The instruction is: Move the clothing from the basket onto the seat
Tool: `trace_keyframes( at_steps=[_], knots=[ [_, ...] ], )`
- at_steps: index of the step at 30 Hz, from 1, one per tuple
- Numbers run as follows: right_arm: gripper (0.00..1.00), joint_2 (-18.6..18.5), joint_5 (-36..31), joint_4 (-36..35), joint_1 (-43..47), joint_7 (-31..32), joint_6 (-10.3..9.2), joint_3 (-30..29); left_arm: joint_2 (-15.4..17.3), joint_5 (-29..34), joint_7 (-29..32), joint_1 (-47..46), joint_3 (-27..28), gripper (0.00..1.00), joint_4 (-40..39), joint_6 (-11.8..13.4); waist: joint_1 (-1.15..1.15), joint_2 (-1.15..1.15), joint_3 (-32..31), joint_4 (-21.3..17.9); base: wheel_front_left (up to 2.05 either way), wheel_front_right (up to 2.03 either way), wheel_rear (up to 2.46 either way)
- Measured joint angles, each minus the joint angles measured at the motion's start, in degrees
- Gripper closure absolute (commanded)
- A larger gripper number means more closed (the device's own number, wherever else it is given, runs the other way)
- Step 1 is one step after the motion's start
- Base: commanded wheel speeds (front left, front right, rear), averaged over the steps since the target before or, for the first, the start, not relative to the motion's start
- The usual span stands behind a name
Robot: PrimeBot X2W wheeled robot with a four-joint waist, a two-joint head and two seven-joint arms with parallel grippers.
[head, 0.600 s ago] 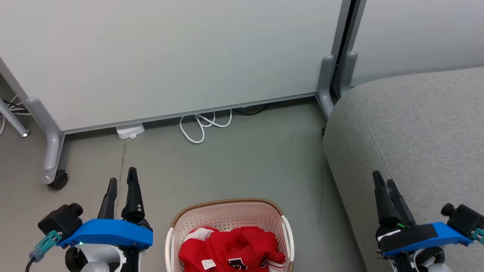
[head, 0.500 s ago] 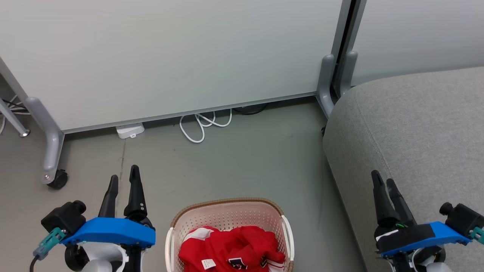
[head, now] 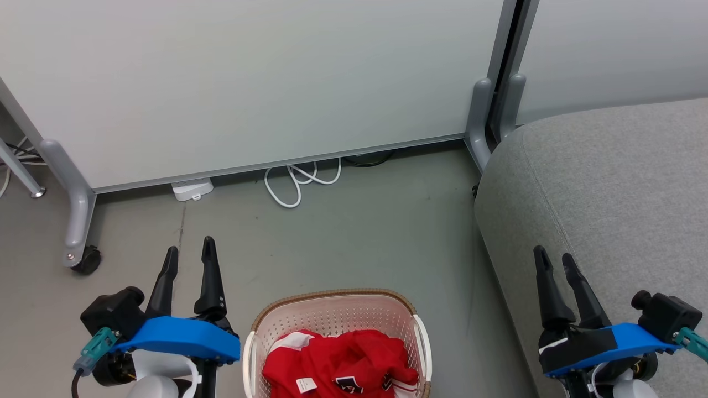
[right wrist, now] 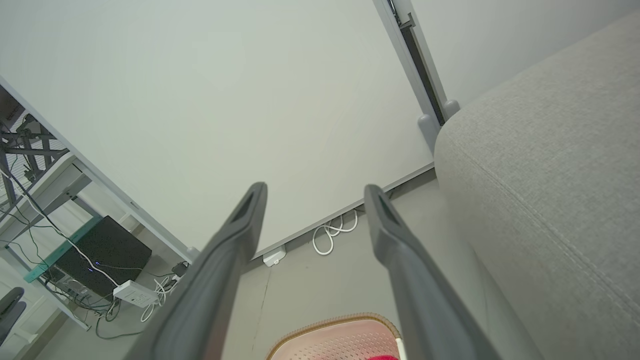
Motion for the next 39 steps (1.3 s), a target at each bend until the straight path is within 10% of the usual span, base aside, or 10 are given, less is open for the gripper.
trace_keyframes(
  at_steps=[39],
  knots=[
    [0.00, -0.2, -19.5, -0.5, -0.6, -5.1, 0.02, 2.3, -0.3, 19.4, -5.0, -0.7, -2.2, 0.00, 0.6, -0.7, 0.00, 0.00, 0.0, 0.5, 0.00, 0.00, 0.00]
  ],
)
